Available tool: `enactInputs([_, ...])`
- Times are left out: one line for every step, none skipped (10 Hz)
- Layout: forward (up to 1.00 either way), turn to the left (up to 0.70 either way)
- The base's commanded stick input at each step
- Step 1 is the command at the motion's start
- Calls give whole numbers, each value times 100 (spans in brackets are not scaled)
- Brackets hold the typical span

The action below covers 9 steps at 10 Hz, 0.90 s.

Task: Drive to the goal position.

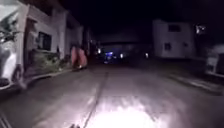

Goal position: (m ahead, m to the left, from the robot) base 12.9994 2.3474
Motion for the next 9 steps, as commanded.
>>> enactInputs([100,0])
enactInputs([100,-2])
enactInputs([100,-11])
enactInputs([100,-21])
enactInputs([100,-27])
enactInputs([100,-27])
enactInputs([100,-27])
enactInputs([100,-7])
enactInputs([100,0])
